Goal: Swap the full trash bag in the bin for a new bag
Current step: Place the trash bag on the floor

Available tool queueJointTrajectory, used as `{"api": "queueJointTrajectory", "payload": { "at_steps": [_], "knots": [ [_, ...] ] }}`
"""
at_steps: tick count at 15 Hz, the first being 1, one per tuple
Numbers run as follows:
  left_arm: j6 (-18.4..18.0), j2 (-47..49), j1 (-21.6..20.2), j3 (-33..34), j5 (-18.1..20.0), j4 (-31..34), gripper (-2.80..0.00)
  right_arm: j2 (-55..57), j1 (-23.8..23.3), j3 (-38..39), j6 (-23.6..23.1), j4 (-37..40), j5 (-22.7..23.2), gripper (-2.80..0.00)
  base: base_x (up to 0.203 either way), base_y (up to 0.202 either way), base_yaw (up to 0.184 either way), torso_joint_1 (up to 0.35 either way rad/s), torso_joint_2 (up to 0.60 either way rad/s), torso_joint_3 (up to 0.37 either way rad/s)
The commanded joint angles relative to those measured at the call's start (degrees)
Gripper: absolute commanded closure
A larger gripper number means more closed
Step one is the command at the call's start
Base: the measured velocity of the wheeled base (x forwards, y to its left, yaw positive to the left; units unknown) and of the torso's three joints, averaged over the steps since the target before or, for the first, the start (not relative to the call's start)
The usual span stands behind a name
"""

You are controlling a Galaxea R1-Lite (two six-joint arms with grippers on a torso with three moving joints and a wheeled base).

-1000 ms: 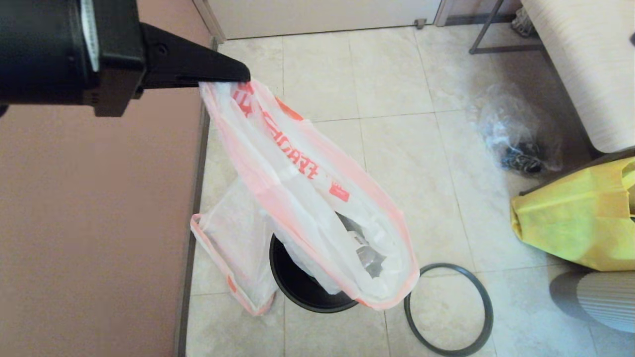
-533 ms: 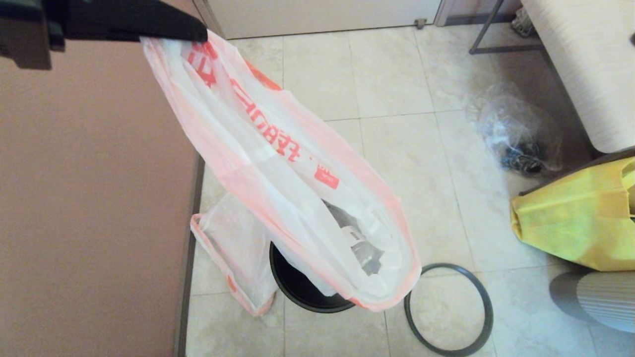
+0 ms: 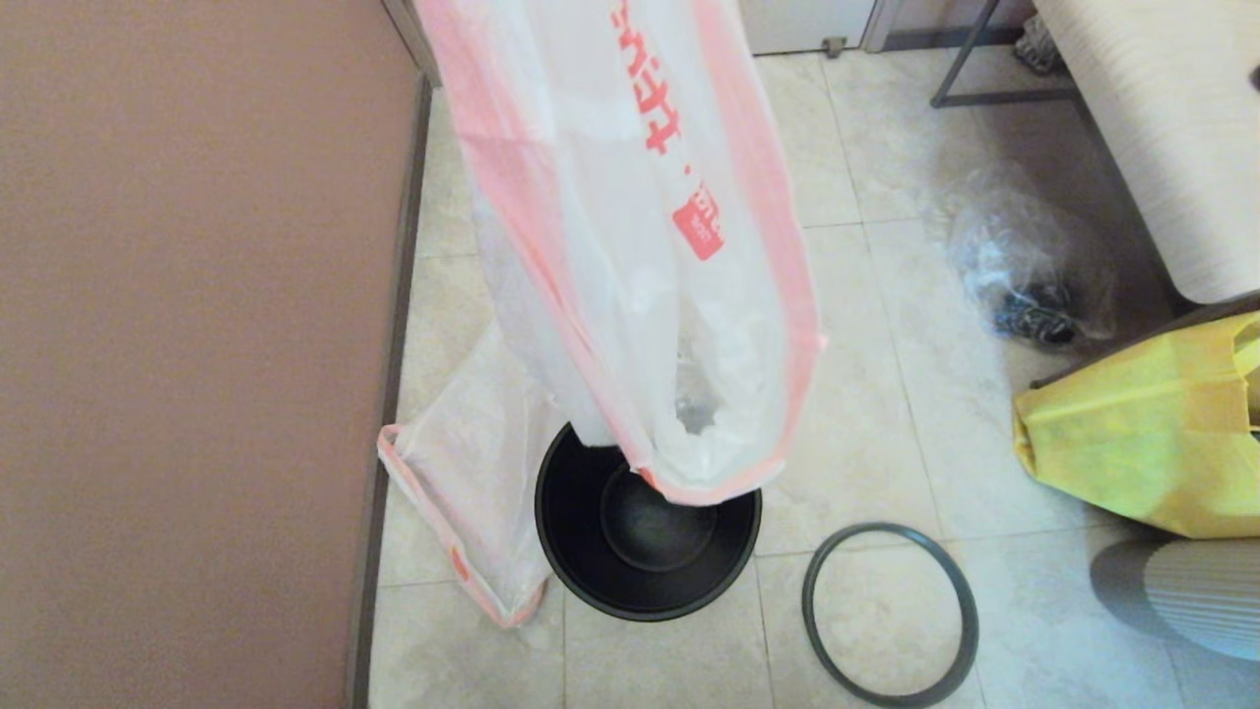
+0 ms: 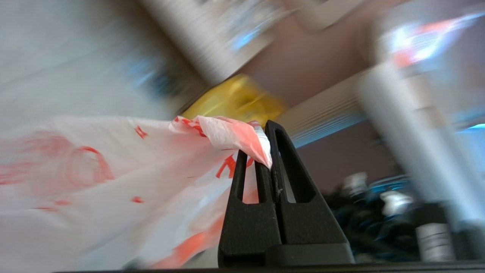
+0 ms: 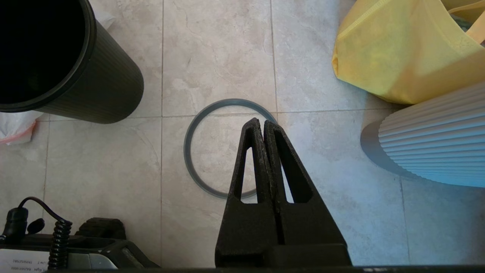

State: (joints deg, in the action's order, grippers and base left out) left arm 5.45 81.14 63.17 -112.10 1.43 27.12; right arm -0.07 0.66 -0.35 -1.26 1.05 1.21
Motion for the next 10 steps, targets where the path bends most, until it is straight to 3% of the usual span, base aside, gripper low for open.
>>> {"api": "queueJointTrajectory", "payload": {
  "at_steps": [1,10],
  "knots": [
    [0.03,2.67,0.48,0.00,3.25,-4.95,0.00,-0.01,-0.03,0.00,-0.06,0.01,0.03,0.00,0.000,0.000,0.000,0.000,0.00,0.000],
    [-0.51,27.19,-3.08,-0.09,12.91,-27.57,0.00,-0.01,-0.04,0.00,-0.05,0.01,0.03,0.00,0.000,0.000,0.000,0.000,0.00,0.000]
  ]
}}
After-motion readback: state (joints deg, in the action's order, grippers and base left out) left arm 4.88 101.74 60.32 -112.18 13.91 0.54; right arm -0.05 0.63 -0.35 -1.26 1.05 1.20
